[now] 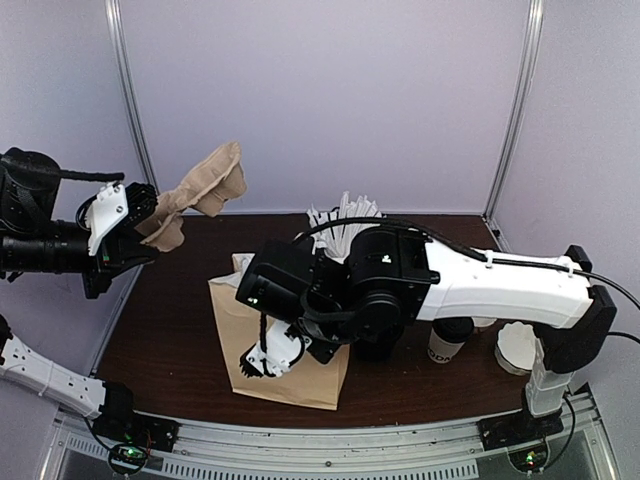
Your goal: Pack the takeout coffee
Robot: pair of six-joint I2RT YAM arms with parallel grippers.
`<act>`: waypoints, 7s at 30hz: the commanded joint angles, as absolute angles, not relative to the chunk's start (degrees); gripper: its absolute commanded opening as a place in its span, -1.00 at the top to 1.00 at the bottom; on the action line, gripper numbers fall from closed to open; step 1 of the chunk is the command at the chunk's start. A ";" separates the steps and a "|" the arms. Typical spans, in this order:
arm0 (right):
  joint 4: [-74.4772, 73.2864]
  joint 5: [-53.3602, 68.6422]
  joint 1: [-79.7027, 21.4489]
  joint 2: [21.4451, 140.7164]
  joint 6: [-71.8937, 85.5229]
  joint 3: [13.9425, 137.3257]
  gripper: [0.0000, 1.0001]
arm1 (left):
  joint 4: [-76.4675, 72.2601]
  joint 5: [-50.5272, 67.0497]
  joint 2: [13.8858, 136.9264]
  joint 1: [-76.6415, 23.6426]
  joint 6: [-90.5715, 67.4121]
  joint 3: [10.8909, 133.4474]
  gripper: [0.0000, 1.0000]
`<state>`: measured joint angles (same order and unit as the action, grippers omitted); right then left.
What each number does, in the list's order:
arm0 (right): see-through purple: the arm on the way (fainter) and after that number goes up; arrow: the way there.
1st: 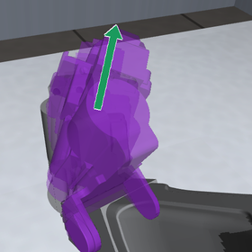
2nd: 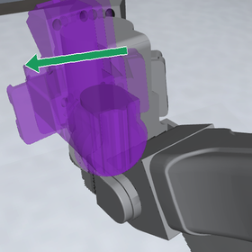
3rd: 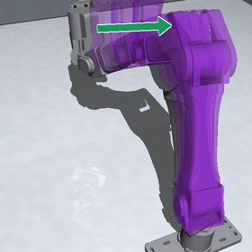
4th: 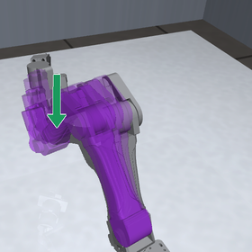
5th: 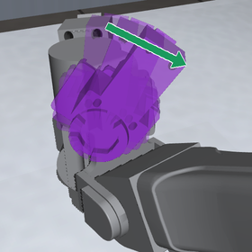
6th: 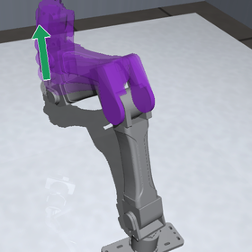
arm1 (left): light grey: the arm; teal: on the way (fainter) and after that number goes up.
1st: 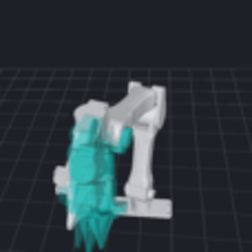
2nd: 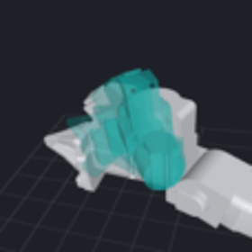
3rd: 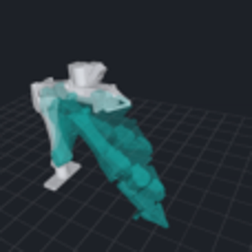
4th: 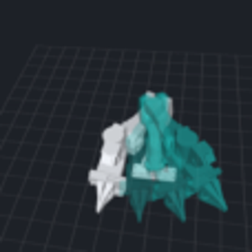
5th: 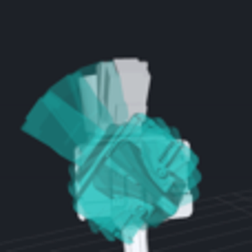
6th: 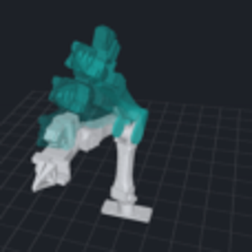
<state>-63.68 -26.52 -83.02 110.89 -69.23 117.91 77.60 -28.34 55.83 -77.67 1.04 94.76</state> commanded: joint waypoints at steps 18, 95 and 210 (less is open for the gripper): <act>-55.08 -34.47 -82.58 104.88 -75.62 104.96 -0.99 | 72.70 -29.24 57.04 -77.77 2.64 93.30 1.00; -24.74 -57.26 -82.09 100.25 -95.00 101.34 -0.99 | 54.12 -8.07 60.37 -65.83 6.61 78.87 1.00; -66.62 28.83 -57.50 117.05 -30.63 143.64 1.00 | 44.87 7.18 53.41 -65.83 20.45 81.35 1.00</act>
<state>-67.48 29.15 -57.39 116.68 -31.44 144.03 49.30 2.07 52.53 -65.82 18.41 80.93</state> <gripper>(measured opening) 0.009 0.042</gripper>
